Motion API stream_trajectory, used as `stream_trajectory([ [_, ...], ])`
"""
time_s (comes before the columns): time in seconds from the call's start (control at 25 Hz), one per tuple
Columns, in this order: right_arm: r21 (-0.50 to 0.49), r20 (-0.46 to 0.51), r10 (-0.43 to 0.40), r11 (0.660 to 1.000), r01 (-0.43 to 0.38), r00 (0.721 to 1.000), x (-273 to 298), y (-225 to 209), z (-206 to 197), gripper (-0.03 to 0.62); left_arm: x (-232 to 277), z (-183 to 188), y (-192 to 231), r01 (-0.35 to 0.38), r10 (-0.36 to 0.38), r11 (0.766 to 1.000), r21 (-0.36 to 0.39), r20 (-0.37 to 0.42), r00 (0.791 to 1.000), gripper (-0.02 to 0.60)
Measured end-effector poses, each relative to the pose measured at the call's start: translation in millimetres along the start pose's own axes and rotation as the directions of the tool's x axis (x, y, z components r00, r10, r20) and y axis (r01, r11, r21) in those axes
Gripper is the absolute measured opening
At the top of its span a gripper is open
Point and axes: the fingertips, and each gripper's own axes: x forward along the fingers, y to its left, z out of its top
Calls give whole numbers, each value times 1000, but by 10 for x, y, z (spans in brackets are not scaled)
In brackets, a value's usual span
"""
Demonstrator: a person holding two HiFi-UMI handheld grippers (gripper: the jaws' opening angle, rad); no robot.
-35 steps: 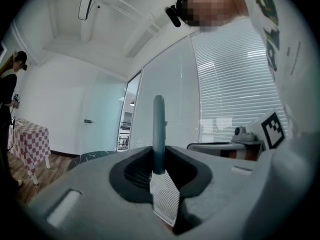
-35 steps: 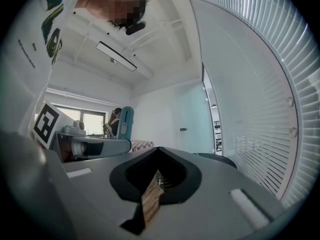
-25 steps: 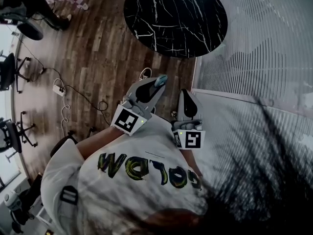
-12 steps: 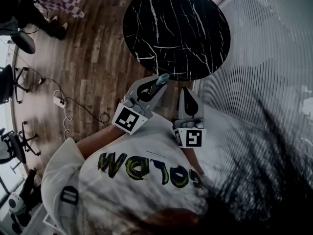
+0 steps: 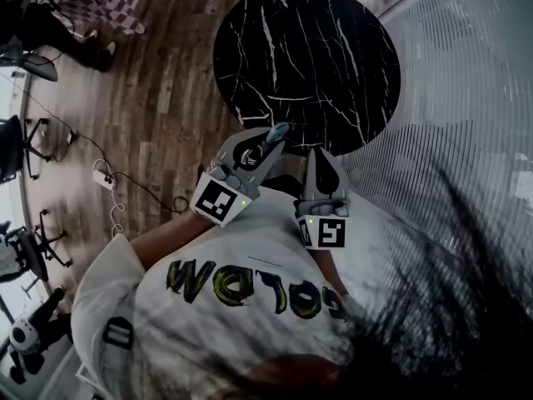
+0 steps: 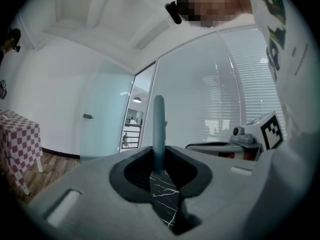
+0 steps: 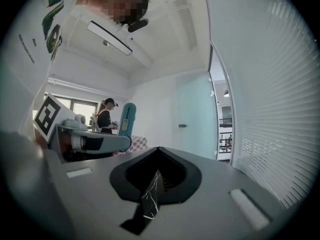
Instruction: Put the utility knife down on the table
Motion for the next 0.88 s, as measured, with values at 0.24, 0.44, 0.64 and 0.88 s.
stream_trajectory([
  [0.24, 21, -14, -17, 1000, 17, 1000, 105, -188, -38, 2, 128, -30, 81, -4, 4, 1000, -5, -20, 1000, 69],
  [0.44, 17, -24, -12, 1000, 13, 1000, 141, -427, -11, 2, 379, -48, 92, -9, 8, 1000, -20, -42, 999, 69],
  [0.64, 18, -31, -18, 1000, 19, 999, 133, -723, 6, 2, 618, -28, 39, -4, 3, 1000, -15, -49, 999, 69],
  [0.88, 34, -41, 2, 999, -1, 999, 114, -851, -31, 2, 762, -81, -55, 1, -2, 1000, -4, -77, 997, 69],
])
